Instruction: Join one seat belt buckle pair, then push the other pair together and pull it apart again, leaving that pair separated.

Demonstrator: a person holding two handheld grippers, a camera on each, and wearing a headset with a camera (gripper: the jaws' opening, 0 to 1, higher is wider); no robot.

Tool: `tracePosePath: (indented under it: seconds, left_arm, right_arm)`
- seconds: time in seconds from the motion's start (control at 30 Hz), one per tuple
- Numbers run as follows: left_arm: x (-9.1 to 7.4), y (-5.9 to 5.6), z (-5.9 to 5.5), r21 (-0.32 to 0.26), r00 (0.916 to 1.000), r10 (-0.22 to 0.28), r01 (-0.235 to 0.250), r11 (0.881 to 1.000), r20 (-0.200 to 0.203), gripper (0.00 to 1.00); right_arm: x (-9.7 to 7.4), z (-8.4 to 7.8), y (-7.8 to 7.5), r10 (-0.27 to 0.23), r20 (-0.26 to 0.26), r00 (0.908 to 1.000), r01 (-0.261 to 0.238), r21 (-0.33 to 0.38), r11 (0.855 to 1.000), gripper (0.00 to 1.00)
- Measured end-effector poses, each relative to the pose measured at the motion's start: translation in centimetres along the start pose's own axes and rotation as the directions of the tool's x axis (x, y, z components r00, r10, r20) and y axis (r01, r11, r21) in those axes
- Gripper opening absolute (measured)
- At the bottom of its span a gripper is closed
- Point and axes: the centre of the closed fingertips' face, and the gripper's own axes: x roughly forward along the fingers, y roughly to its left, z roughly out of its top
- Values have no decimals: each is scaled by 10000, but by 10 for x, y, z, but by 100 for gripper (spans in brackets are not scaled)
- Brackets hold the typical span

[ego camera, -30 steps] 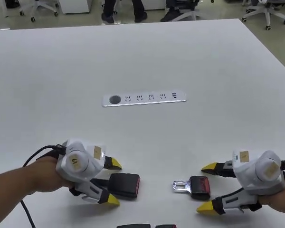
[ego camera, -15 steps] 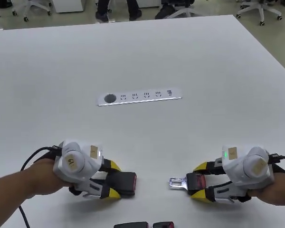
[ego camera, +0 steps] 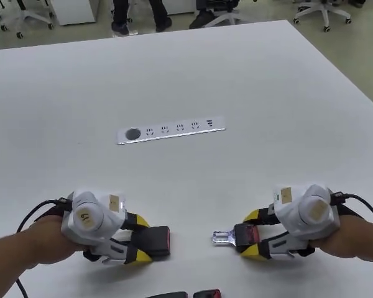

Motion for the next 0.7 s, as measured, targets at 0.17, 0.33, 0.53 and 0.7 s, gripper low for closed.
tracePosePath:
  seconds: [0.17,0.33,0.53,0.7]
  left_arm:
    - [0,0,0,5,9999,-44,44,10000,-125,35]
    - [0,0,-2,-35,9996,-121,120,9999,-242,35]
    - [1,0,-3,-34,9992,-150,149,9999,-376,35]
    - [2,0,-3,101,9979,-258,264,9996,-588,35]
  right_arm:
    - [7,8,5,63,110,9999,-62,-125,9999,34]
    - [12,15,7,-4,236,9997,5,-38,10000,34]
    - [18,23,8,6,386,9993,-6,0,10000,34]
    - [26,32,9,91,555,9984,-90,-14,10000,34]
